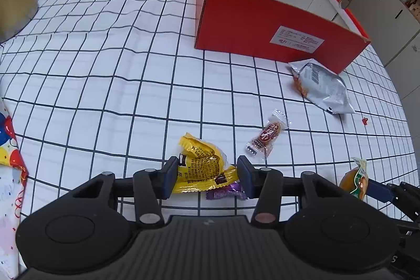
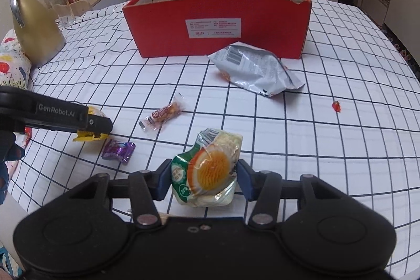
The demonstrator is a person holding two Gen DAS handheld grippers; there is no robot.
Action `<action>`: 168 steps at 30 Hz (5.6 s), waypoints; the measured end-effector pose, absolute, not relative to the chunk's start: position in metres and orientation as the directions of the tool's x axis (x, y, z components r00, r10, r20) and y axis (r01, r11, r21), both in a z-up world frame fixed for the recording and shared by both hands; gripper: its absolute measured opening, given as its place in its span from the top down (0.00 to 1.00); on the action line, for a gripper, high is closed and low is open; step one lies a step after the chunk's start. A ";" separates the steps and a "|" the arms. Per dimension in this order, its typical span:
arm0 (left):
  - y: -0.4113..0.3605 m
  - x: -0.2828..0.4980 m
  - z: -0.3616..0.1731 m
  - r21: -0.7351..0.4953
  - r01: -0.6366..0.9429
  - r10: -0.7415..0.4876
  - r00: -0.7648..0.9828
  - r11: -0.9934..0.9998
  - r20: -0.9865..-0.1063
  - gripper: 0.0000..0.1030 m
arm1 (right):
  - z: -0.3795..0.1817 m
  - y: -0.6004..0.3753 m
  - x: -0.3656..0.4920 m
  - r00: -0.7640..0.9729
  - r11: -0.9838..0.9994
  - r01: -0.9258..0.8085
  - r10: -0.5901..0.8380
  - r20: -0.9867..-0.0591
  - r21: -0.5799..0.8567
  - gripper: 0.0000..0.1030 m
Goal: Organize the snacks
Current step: 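Grasp the yellow candy packet with the left tool while the right tool grasps the orange cake packet, then carry both packets over the red box with both tools, then open both tools to drop the packets into the box, then withdraw both open tools from the box toward the purple candy and sausage stick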
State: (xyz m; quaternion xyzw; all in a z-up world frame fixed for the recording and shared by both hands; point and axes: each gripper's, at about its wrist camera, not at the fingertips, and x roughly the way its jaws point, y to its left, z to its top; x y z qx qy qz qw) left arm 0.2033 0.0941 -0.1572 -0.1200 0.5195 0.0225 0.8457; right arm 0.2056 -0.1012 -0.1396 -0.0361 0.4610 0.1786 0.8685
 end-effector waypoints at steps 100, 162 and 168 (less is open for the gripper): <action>0.024 0.466 -0.132 0.123 -0.015 0.117 0.449 0.992 -0.886 0.54 | -0.108 -0.057 0.501 0.585 0.843 -0.494 0.141 -0.799 -0.213 0.51; 0.033 0.344 -0.032 0.035 0.045 0.000 0.624 0.998 -0.782 0.36 | -0.002 -0.097 0.377 0.708 0.921 -0.379 0.225 -0.669 -0.091 0.14; 0.044 0.314 -0.026 0.005 0.060 -0.035 0.645 0.998 -0.763 0.33 | 0.013 -0.106 0.346 0.723 0.924 -0.379 0.262 -0.639 -0.051 0.09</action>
